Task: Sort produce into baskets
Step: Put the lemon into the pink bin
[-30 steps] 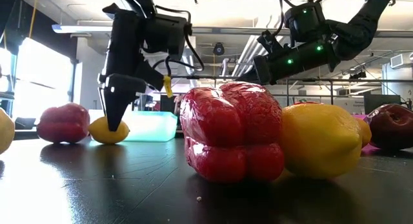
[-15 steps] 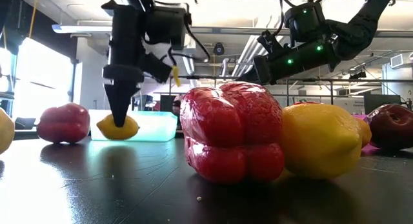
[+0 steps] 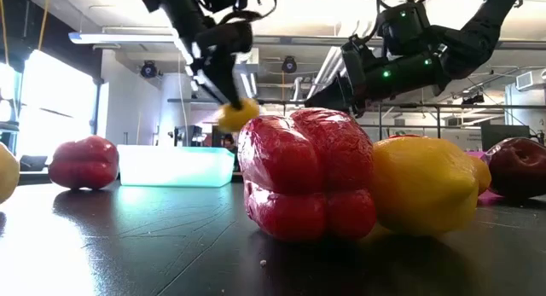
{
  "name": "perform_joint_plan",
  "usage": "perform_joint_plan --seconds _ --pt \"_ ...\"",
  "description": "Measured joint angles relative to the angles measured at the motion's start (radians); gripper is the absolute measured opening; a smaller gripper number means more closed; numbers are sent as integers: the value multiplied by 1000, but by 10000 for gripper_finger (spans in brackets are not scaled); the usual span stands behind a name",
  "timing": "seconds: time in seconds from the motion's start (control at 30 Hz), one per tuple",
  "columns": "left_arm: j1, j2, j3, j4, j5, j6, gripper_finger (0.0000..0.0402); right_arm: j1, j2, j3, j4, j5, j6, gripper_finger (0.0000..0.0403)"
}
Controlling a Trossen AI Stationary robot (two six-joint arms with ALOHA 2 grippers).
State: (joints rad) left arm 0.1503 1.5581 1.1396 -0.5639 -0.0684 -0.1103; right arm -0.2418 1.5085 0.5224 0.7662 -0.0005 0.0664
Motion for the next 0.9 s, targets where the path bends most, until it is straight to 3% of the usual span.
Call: perform_joint_plan --seconds 0.3,0.43,0.57,0.77,0.9 --pt "86 -4 -79 389 109 203 138 15 0 0 125 -4 165 215" --pt "124 -4 -80 515 189 255 138 16 0 0 211 -14 185 263" --pt "149 1 -80 639 276 289 138 16 0 35 224 -17 167 278" --pt "172 1 -79 685 288 323 138 25 1 132 157 25 68 278" --pt "178 1 -79 694 281 324 138 26 0 200 63 72 26 256"
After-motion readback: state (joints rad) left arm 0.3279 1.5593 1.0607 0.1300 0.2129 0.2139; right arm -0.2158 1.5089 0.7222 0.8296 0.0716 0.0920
